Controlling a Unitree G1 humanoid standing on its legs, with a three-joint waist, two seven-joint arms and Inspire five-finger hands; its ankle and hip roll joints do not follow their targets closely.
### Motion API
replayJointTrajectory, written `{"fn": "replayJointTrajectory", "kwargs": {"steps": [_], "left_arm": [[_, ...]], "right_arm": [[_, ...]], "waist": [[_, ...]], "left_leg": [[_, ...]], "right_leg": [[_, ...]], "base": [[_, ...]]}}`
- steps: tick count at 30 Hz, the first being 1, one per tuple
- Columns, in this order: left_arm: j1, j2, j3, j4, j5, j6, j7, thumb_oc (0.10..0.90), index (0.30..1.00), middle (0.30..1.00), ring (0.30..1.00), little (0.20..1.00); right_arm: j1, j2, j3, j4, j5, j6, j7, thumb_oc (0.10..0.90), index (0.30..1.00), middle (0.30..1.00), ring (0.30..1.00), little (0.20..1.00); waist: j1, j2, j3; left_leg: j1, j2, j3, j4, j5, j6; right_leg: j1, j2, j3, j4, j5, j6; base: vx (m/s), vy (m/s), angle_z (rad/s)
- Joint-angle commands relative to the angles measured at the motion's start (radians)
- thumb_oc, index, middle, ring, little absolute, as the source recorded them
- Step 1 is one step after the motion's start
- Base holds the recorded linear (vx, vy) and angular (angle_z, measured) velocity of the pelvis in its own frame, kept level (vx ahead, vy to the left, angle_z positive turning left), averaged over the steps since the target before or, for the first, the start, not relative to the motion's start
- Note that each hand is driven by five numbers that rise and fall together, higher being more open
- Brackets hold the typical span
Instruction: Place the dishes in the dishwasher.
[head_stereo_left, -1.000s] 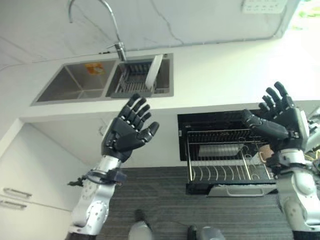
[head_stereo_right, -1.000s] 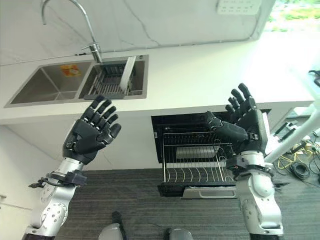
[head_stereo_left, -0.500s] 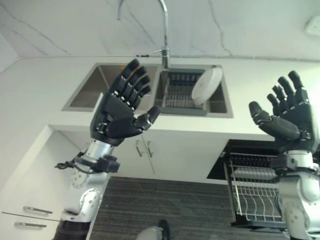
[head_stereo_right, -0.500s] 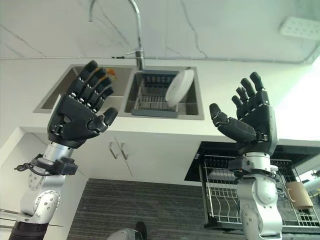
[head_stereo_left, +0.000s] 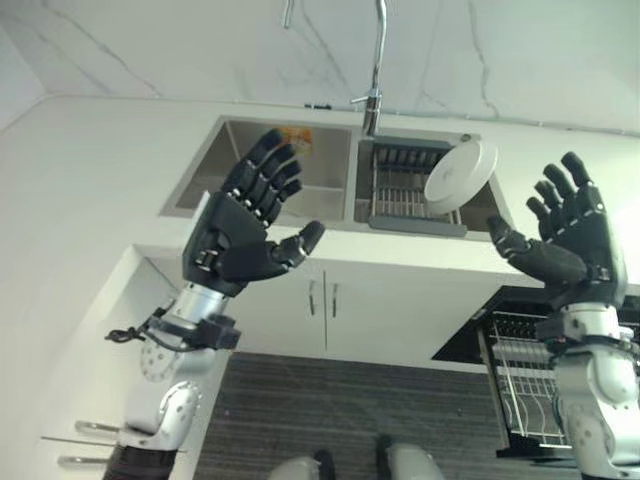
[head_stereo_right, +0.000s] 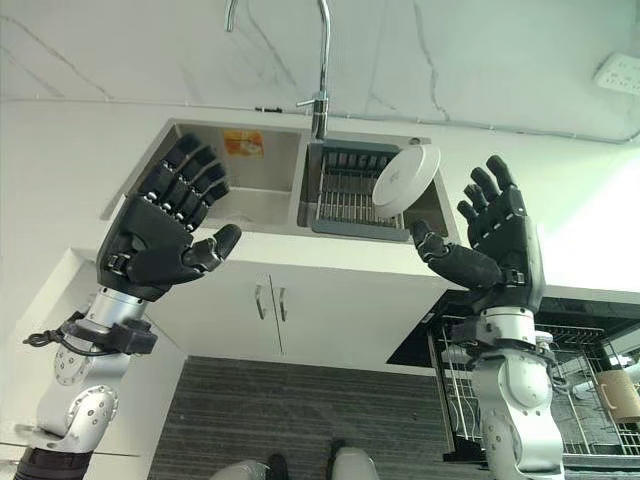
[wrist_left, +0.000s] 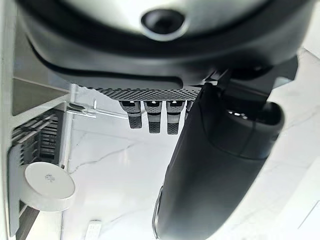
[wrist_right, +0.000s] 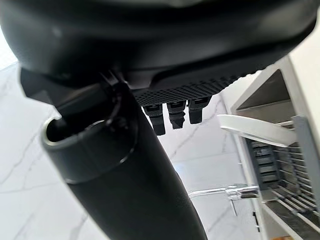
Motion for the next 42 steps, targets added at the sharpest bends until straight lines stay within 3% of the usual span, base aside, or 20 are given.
{"fn": "replayJointTrajectory", "kwargs": {"steps": [1,4,7,10,12,14,15,20,28,38,42], "left_arm": [[-0.087,-0.009,0.041,-0.124,-0.005,-0.07,0.002,0.8,0.9,0.9,0.9,0.9],[-0.084,-0.01,0.044,-0.123,-0.003,-0.069,-0.011,0.8,0.9,0.9,0.9,0.9],[-0.07,-0.016,0.041,-0.12,0.017,-0.087,-0.033,0.8,0.9,0.9,0.9,0.9],[-0.082,-0.021,0.04,-0.111,-0.002,-0.071,-0.006,0.8,0.9,0.9,0.9,0.9],[-0.084,-0.018,0.048,-0.102,-0.016,-0.066,-0.005,0.8,0.9,0.9,0.9,0.9],[-0.079,-0.014,0.05,-0.1,-0.015,-0.074,-0.01,0.8,0.9,0.9,0.9,0.9],[-0.075,-0.017,0.053,-0.1,-0.014,-0.077,-0.016,0.8,0.9,0.9,0.9,0.9],[-0.063,-0.04,0.022,-0.098,-0.039,-0.081,-0.037,0.8,0.9,0.9,0.9,0.9],[-0.064,-0.038,0.034,-0.091,-0.058,-0.092,-0.047,0.8,0.9,0.9,0.9,0.9],[-0.082,-0.035,0.0,-0.065,-0.062,-0.088,-0.066,0.8,0.9,0.9,0.9,0.9],[-0.094,-0.033,-0.02,-0.049,-0.072,-0.087,-0.074,0.8,0.9,0.9,0.9,0.9]], "right_arm": [[-0.119,-0.033,-0.026,-0.056,-0.01,-0.105,-0.01,0.8,0.9,0.9,0.9,0.9],[-0.132,-0.018,-0.018,-0.049,-0.006,-0.117,-0.011,0.8,0.9,0.9,0.9,0.9],[-0.13,-0.012,-0.009,-0.048,0.008,-0.127,-0.003,0.8,0.9,0.9,0.9,0.9],[-0.132,0.004,0.005,-0.036,0.035,-0.083,0.04,0.8,0.9,0.9,0.9,0.9],[-0.12,-0.006,0.001,-0.032,0.044,-0.045,0.096,0.8,0.9,0.9,0.9,0.9],[-0.103,-0.021,0.001,-0.039,0.034,-0.03,0.134,0.8,0.9,0.9,0.9,0.9],[-0.097,-0.027,-0.004,-0.035,0.051,-0.028,0.149,0.8,0.9,0.9,0.9,0.9],[-0.152,-0.064,0.024,0.012,0.148,0.038,0.148,0.8,0.9,0.9,0.9,0.9],[-0.18,-0.037,0.033,0.037,0.152,0.064,0.113,0.8,0.9,0.9,0.9,0.9],[-0.261,-0.035,0.058,0.141,0.256,0.061,0.065,0.8,0.9,0.9,0.9,0.9],[-0.289,-0.038,0.064,0.249,0.217,0.062,0.018,0.8,0.9,0.9,0.9,0.9]], "waist": [[-0.011,0.009,-0.072],[-0.005,0.023,-0.066],[-0.005,0.037,-0.049],[-0.015,0.021,-0.042],[-0.043,-0.008,-0.042],[-0.073,-0.017,-0.044],[-0.075,-0.022,-0.046],[-0.052,-0.036,-0.078],[-0.053,-0.021,-0.087],[-0.027,-0.025,-0.092],[-0.01,-0.033,-0.096]], "left_leg": [[-0.002,0.067,-0.022,-0.018,-0.029,-0.059],[0.001,0.071,-0.022,-0.018,-0.034,-0.048],[0.005,0.081,-0.026,-0.018,-0.022,-0.05],[0.028,0.081,-0.034,-0.018,-0.044,-0.076],[0.057,0.063,-0.043,-0.018,-0.076,-0.083],[0.081,0.06,-0.055,-0.018,-0.104,-0.08],[0.087,0.059,-0.059,-0.018,-0.113,-0.078],[0.134,0.085,-0.026,-0.018,-0.13,-0.094],[0.156,0.121,-0.021,-0.018,-0.135,-0.115],[0.161,0.141,-0.026,-0.018,-0.137,-0.129],[0.163,0.146,-0.026,-0.018,-0.138,-0.132]], "right_leg": [[0.1,0.044,-0.027,-0.072,0.048,0.042],[0.131,0.055,-0.06,-0.072,0.105,0.045],[0.103,0.071,-0.055,0.071,0.145,0.042],[0.058,0.0,-0.084,-0.072,0.132,0.031],[-0.032,-0.035,-0.021,-0.072,0.117,0.048],[-0.095,-0.025,0.057,-0.072,0.152,0.063],[-0.096,-0.02,0.067,-0.072,0.139,0.066],[-0.06,-0.021,0.024,-0.072,0.092,0.072],[-0.05,-0.019,0.017,-0.072,0.089,0.065],[-0.042,-0.051,-0.035,-0.072,0.095,0.072],[-0.034,-0.071,-0.06,-0.072,0.097,0.078]], "base": [[0.05,0.054,0.02],[0.04,0.081,-0.03],[0.03,0.06,-0.02],[0.14,-0.13,-0.23],[0.18,-0.243,-0.26],[0.19,-0.231,0.02],[0.19,-0.295,0.27],[0.18,-0.248,0.49],[0.1,-0.078,0.16],[0.04,-0.003,0.15],[0.02,0.009,0.16]]}}
